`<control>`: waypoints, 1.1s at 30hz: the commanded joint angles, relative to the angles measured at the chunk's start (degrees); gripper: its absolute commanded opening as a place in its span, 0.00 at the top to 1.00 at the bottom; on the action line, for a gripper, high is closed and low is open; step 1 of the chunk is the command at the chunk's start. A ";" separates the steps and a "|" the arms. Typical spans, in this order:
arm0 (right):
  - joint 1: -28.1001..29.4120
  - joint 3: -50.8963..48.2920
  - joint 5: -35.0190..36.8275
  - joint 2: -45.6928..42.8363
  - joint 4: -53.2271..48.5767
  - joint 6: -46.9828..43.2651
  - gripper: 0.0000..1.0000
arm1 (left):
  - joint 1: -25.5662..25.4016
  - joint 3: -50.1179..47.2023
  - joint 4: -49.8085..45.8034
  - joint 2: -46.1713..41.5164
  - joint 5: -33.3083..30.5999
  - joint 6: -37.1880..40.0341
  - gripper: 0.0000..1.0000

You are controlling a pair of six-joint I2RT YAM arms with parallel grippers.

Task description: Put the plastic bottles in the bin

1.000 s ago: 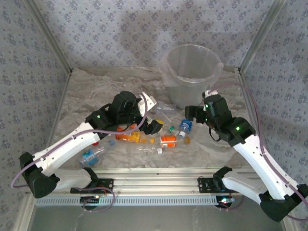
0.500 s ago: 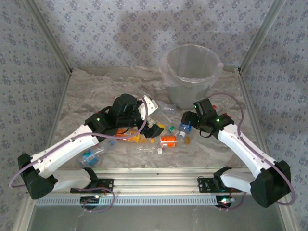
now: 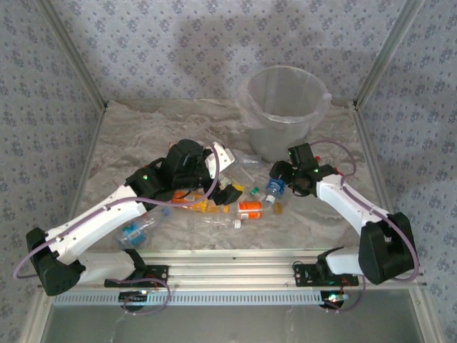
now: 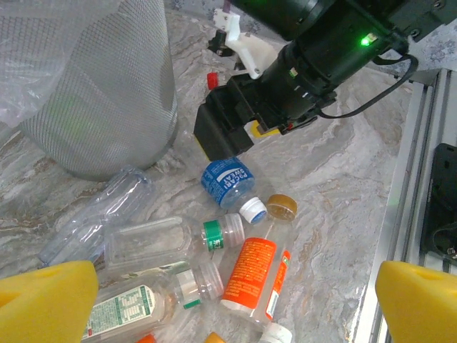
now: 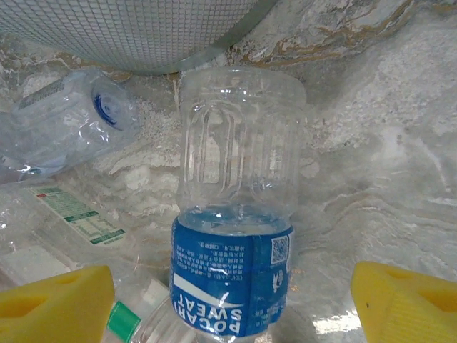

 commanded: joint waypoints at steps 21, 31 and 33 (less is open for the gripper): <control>-0.28 0.42 -1.42 11.57 7.27 3.02 0.18 | -0.24 2.03 -0.37 0.47 1.32 0.74 0.01; -0.01 0.77 -1.49 13.82 8.48 2.49 0.23 | -0.24 2.15 -0.42 0.63 1.32 0.50 0.00; 0.00 0.78 -1.23 13.83 8.46 2.49 0.25 | -0.24 2.13 -0.41 0.64 1.28 0.49 0.00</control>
